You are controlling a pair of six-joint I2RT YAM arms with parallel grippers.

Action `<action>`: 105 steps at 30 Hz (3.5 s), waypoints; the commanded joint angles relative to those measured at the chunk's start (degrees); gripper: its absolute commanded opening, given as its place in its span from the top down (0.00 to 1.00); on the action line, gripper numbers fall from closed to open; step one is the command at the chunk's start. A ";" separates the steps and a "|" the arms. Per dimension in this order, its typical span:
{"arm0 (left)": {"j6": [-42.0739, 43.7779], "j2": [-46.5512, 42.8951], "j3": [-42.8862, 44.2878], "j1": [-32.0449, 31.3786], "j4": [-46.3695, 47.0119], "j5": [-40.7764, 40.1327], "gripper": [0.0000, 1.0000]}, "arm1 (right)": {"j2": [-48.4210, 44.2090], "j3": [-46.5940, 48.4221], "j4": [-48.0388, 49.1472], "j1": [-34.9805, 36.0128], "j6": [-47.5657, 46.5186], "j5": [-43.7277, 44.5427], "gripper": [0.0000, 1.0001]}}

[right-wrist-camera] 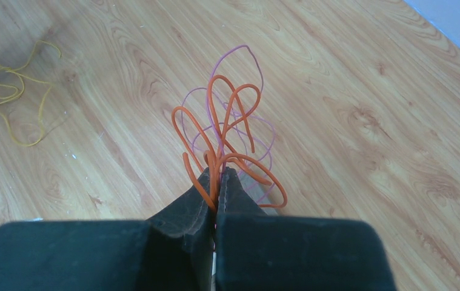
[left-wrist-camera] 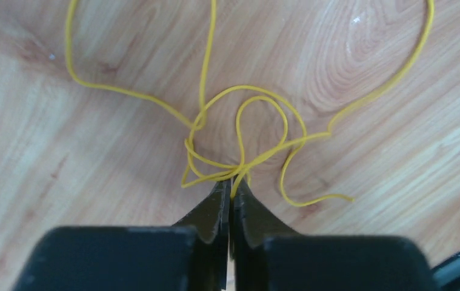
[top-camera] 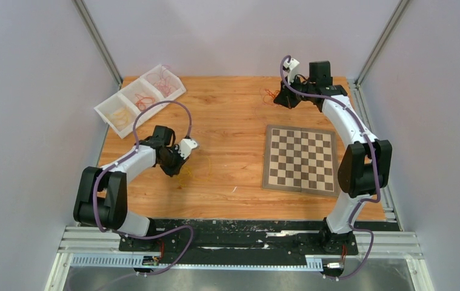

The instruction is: Untangle the cables

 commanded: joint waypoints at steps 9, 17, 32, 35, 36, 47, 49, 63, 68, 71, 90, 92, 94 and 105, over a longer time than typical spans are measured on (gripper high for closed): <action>-22.51 -15.82 14.12 15.27 -1.53 10.07 1.00 | -3.59 -1.89 1.53 0.18 0.02 -1.29 1.00; -38.91 -23.34 19.25 23.15 1.95 6.36 1.00 | -3.87 -1.95 1.50 0.17 0.05 -1.56 1.00; -58.23 -19.56 35.16 24.14 5.67 -23.91 1.00 | -4.88 -4.10 1.13 0.18 -0.69 -2.36 1.00; -58.40 -18.39 35.46 24.17 10.00 -26.68 1.00 | -4.96 -4.68 1.11 0.25 -0.85 -2.65 1.00; -58.36 -17.39 35.82 24.21 10.74 -28.53 1.00 | -4.99 -4.82 1.13 0.16 -0.86 -2.74 1.00; -57.80 -5.48 37.08 25.19 24.14 -35.74 1.00 | -6.43 -6.83 -0.05 -0.23 -3.66 -1.85 1.00; -58.25 -3.04 37.92 26.14 25.06 -35.21 1.00 | -6.80 -7.10 -0.52 -0.46 -4.19 -1.46 1.00; -59.89 11.08 40.50 33.08 30.48 -27.66 1.00 | -7.63 -8.05 -2.42 -2.06 -4.97 -0.82 1.00; -57.64 15.42 39.75 34.13 33.78 -24.39 0.98 | -7.66 -8.56 -2.98 -2.27 -4.90 -0.59 1.00; -53.98 17.76 39.61 34.26 36.15 -20.99 0.98 | -7.49 -8.63 -3.24 -2.39 -4.90 -0.21 1.00; -48.02 19.82 40.95 34.85 29.84 -19.50 0.46 | -3.99 -4.98 -5.66 -2.50 -4.96 -2.83 1.00; -48.53 17.62 39.96 35.17 29.44 -17.88 0.39 | -3.58 -4.34 -5.64 -2.21 -4.63 -3.56 1.00; -48.39 15.10 38.69 35.19 29.41 -15.70 0.31 | -3.27 -3.83 -5.62 -1.71 -4.42 -4.33 1.00; -51.59 -3.78 26.60 34.67 21.81 9.19 0.00 | -1.17 -0.19 -5.41 4.22 -4.47 -9.02 1.00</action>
